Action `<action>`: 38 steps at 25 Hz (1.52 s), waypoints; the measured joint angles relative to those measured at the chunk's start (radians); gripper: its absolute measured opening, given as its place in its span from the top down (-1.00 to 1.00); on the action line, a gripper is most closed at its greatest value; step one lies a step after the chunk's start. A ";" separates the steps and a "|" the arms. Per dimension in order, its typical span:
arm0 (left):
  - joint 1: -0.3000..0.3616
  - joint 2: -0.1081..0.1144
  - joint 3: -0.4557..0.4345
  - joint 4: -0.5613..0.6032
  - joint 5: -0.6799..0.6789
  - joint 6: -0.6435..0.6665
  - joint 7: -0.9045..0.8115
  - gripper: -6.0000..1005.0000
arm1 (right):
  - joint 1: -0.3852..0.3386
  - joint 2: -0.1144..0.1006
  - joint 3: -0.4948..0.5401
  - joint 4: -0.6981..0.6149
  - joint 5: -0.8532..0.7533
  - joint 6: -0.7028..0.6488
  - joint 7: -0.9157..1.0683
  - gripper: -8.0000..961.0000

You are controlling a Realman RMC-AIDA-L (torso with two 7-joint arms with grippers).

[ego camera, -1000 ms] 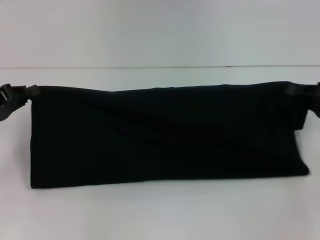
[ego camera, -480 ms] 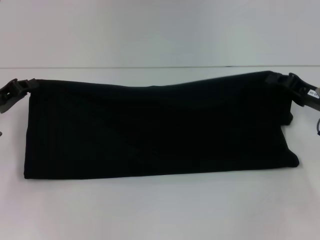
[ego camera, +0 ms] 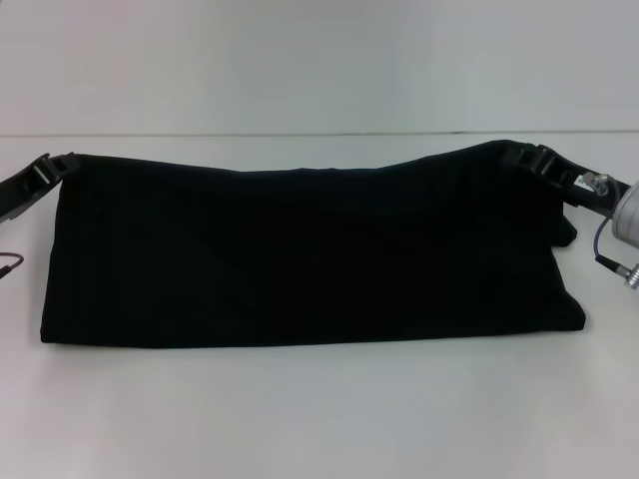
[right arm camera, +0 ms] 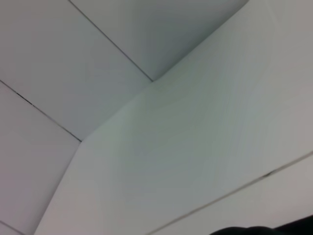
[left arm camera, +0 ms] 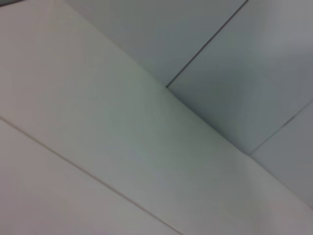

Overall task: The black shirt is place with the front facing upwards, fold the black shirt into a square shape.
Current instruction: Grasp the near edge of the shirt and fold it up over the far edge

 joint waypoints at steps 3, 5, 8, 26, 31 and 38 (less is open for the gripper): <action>-0.010 -0.007 0.001 0.000 -0.020 -0.028 0.021 0.78 | 0.006 0.002 0.000 0.005 0.027 0.015 -0.015 0.86; -0.013 -0.008 0.001 -0.001 -0.031 -0.035 0.028 0.78 | 0.006 0.002 0.000 0.011 0.059 0.017 -0.036 0.86; -0.016 -0.011 0.001 -0.003 -0.061 -0.050 0.045 0.77 | 0.008 0.003 0.000 0.018 0.091 0.019 -0.061 0.86; -0.057 -0.052 0.004 -0.022 -0.131 -0.174 0.151 0.76 | 0.055 0.009 0.006 0.107 0.218 0.149 -0.270 0.86; -0.063 -0.058 0.008 -0.050 -0.201 -0.233 0.188 0.76 | 0.060 0.009 0.010 0.109 0.233 0.171 -0.311 0.85; -0.062 -0.066 0.009 -0.112 -0.350 -0.247 0.372 0.75 | 0.056 0.011 0.003 0.142 0.325 0.179 -0.393 0.46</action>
